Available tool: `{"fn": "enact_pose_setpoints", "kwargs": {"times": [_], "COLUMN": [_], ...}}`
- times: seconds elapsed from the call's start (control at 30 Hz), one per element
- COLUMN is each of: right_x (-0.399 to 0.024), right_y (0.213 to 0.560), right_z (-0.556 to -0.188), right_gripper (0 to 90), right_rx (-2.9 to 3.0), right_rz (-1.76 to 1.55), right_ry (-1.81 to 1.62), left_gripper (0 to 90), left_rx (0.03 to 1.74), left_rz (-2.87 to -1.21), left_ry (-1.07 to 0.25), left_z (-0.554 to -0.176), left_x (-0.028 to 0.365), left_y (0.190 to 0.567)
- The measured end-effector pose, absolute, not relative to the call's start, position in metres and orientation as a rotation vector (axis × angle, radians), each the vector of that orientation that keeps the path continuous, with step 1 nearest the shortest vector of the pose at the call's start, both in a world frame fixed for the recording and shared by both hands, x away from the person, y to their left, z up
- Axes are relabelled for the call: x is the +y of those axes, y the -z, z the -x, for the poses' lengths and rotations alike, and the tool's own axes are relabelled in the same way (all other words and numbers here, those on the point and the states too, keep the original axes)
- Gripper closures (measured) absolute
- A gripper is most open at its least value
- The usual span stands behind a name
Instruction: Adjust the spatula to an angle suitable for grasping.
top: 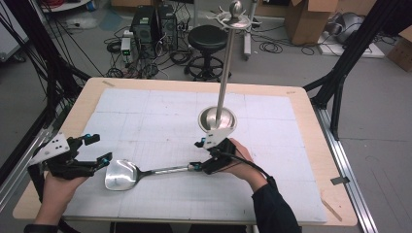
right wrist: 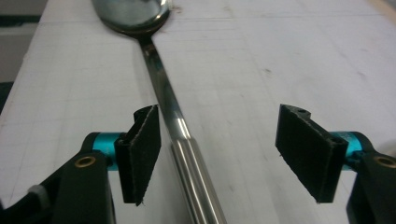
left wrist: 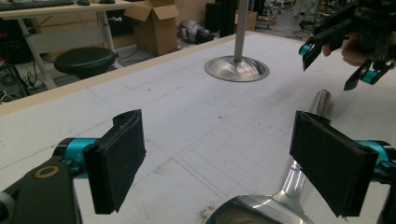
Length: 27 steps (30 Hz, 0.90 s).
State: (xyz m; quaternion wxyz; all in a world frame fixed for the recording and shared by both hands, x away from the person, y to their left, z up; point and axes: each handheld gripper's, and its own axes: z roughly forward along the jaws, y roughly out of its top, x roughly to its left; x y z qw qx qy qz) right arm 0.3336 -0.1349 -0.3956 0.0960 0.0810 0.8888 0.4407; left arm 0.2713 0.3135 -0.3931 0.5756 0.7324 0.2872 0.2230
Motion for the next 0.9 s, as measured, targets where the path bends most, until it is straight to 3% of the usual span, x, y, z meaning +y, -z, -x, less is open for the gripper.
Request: {"fn": "enact_pose_setpoints", "kwargs": {"times": [0.43,0.9], "right_x": [-0.245,-0.311], "right_y": [0.393,0.403], "right_z": [-0.315,-0.293], "right_gripper": [20.0,14.9], "right_rx": [2.347,2.118], "right_rz": [-0.677,-0.945], "right_ry": [-1.430,-1.493], "left_gripper": [18.4,18.1], "left_rx": [0.654,0.645], "left_rz": [-1.716,-1.698], "left_ry": [-0.518,-0.492], "left_z": [-0.280,-0.288], "left_x": [0.304,0.299], "left_y": [0.392,0.390]}}
